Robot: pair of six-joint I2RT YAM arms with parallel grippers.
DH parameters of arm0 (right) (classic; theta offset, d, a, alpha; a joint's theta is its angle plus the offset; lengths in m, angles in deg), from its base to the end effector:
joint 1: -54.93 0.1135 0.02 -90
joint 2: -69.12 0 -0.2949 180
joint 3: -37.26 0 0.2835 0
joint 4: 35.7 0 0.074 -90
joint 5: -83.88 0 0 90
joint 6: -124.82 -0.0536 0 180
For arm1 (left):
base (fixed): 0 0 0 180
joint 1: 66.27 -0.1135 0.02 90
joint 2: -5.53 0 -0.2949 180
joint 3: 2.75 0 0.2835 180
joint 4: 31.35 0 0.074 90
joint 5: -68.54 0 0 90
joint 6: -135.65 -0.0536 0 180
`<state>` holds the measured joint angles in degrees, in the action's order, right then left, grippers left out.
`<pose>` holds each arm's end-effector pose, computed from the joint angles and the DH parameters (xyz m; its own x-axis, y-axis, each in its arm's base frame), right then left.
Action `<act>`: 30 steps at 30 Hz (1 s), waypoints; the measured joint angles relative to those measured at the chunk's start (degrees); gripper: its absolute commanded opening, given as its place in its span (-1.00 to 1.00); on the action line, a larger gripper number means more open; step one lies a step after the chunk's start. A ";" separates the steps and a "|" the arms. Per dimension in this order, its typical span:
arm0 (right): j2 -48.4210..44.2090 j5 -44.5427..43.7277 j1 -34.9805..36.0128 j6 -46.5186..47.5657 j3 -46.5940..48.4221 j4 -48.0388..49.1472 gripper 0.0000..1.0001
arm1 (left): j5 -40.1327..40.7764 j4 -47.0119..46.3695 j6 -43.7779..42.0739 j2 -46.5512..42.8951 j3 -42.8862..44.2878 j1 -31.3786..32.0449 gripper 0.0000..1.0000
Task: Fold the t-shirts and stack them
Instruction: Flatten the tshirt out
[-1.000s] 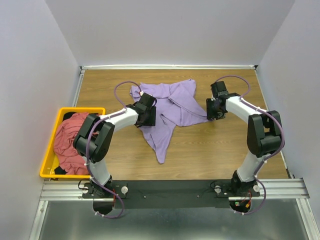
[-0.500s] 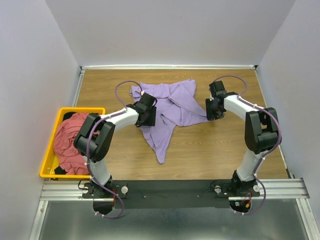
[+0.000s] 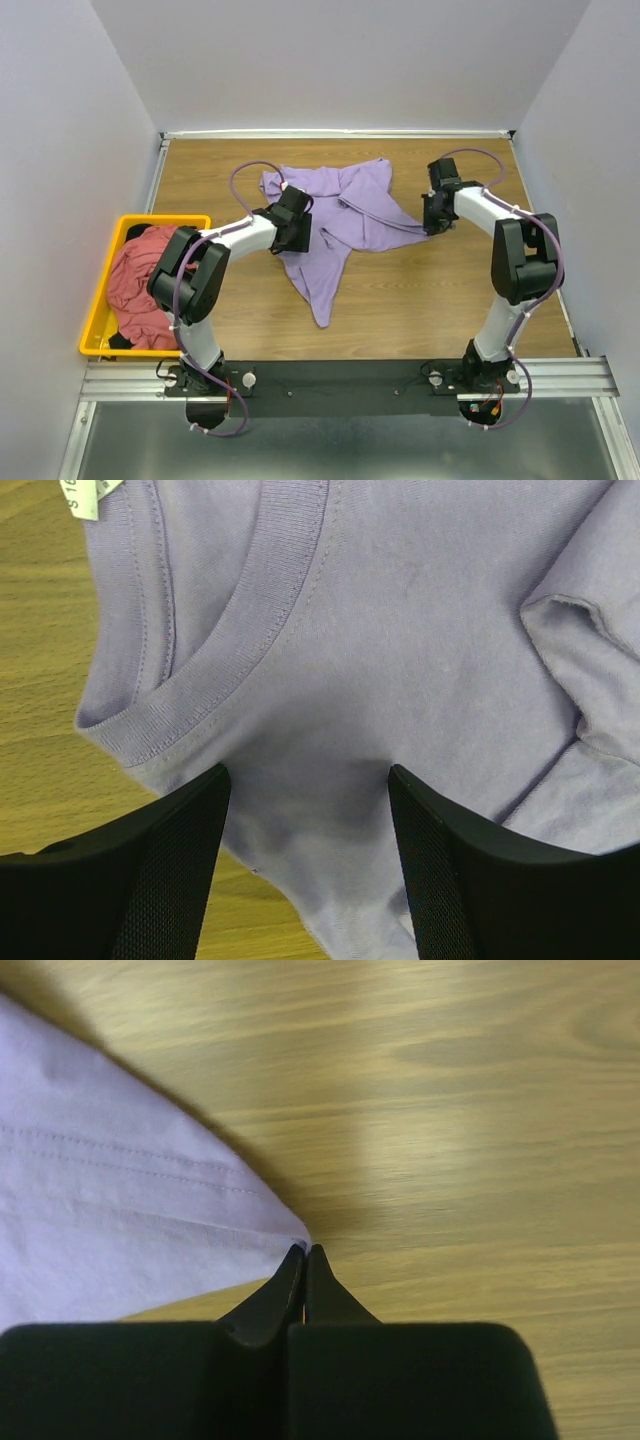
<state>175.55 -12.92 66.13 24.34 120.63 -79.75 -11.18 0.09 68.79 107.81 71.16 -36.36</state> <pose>0.4071 0.0741 0.1681 -0.9155 0.0028 -0.4023 0.0192 0.9991 -0.0365 0.3479 -0.1891 0.1574 -0.8512 0.0436 -0.5230 0.0852 0.9948 -0.0558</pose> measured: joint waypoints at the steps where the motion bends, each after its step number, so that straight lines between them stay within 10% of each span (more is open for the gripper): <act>1: -0.15 -0.02 -1.33 -0.70 -0.02 0.00 -0.99 | 0.13 0.02 -0.02 0.00 -0.02 -0.09 0.47; 15: -10.71 8.83 -22.18 -16.48 -14.10 0.20 -0.72 | 0.94 -1.25 -0.50 0.02 -0.70 -1.36 0.46; 26: -12.74 4.07 1.53 -7.30 -0.04 -1.03 0.18 | 1.09 -1.57 -0.61 -0.61 -1.40 -1.46 0.47; 30: -7.13 1.22 7.43 -6.47 5.60 -0.83 0.22 | 1.11 -1.55 -0.59 -0.79 -1.55 -1.46 0.47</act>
<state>168.43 -11.70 73.56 17.87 126.23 -80.58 -10.06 -1.46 68.20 107.03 69.60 -37.82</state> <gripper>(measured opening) 0.601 0.736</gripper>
